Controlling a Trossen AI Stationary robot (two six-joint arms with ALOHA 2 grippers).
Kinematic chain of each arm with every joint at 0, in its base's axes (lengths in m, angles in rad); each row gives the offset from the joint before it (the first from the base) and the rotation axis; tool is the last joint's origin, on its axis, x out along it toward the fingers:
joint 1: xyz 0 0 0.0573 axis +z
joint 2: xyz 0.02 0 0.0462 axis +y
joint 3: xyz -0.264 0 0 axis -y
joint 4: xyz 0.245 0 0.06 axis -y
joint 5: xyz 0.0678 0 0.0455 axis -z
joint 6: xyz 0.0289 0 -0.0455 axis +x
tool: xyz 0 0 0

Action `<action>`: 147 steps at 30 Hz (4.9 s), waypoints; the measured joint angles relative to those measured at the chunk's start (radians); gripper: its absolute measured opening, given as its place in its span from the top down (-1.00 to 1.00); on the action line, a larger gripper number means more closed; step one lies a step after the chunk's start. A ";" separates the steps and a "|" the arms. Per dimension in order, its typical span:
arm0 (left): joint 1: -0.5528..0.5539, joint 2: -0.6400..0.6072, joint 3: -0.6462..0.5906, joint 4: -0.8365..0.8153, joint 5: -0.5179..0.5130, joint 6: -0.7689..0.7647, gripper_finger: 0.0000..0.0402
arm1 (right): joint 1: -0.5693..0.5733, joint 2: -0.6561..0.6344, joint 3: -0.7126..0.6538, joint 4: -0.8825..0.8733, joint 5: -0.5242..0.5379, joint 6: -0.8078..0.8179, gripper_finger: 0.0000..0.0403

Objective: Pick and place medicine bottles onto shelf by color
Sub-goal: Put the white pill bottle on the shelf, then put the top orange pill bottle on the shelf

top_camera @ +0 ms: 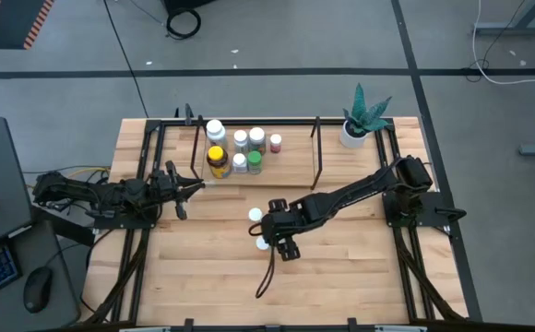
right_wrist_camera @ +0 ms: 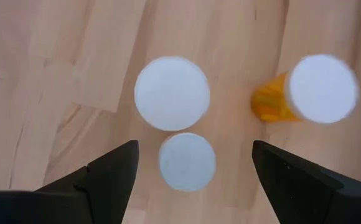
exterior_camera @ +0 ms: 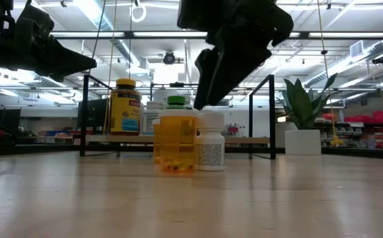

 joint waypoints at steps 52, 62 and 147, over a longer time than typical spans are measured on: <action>0.000 0.000 0.000 0.000 0.000 0.000 0.71 | -0.430 -0.132 -0.066 0.071 0.011 -0.127 0.11; 0.000 0.000 0.000 0.000 0.000 0.000 0.68 | -0.504 -0.132 -0.101 0.143 -0.001 -0.150 0.11; 0.000 0.003 0.000 -0.005 0.001 0.000 0.69 | -0.157 0.096 0.506 0.101 -0.013 -0.074 -0.32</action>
